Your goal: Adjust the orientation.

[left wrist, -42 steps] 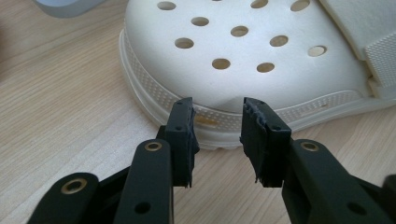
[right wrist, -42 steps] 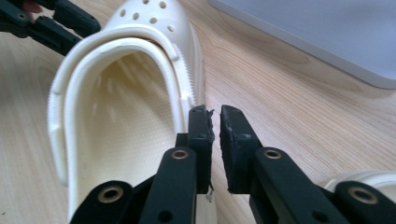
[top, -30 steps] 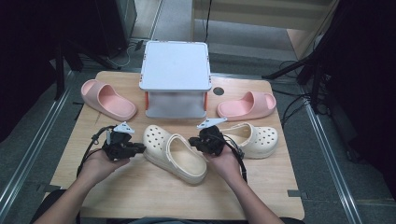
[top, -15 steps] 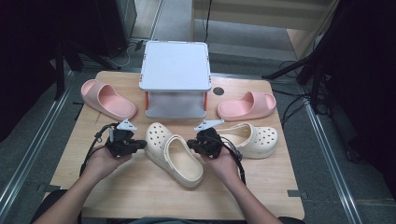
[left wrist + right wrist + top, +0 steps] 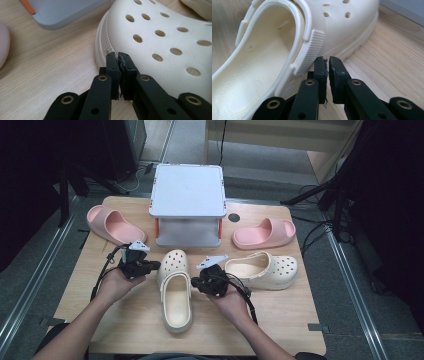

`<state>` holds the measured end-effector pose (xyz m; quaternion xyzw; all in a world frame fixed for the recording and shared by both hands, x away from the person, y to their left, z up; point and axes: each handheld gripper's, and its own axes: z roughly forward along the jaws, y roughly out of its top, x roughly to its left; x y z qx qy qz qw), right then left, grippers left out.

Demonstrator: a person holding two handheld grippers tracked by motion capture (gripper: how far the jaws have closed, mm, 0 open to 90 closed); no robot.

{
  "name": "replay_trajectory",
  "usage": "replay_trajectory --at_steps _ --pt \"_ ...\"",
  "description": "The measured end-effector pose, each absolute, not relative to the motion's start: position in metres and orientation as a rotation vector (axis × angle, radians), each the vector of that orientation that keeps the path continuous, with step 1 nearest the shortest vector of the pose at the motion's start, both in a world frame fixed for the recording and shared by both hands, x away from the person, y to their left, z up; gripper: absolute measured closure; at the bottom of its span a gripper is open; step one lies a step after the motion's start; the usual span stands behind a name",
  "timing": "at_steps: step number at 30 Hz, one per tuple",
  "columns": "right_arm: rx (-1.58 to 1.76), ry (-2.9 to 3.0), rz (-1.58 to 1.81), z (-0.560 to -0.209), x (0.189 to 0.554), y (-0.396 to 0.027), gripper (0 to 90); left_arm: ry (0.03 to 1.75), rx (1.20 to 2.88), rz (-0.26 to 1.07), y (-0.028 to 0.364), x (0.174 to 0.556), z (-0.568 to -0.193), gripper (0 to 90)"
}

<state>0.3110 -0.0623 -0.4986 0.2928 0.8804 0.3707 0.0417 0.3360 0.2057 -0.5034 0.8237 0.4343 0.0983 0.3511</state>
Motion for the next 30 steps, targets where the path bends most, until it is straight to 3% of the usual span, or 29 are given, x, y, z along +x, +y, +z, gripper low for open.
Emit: replay_trajectory --at_steps 10,18,30 --pt "0.905 2.703 1.166 -0.503 0.308 -0.057 83.9 1.120 2.138 0.244 0.204 0.349 -0.504 87.0" --pt "0.910 2.680 1.184 -0.501 0.311 -0.061 79.8 1.123 2.120 0.232 0.209 0.348 -0.499 78.8" --pt "0.917 2.597 1.261 -0.485 0.308 -0.073 66.3 1.146 2.090 0.184 0.218 0.341 -0.486 55.3"
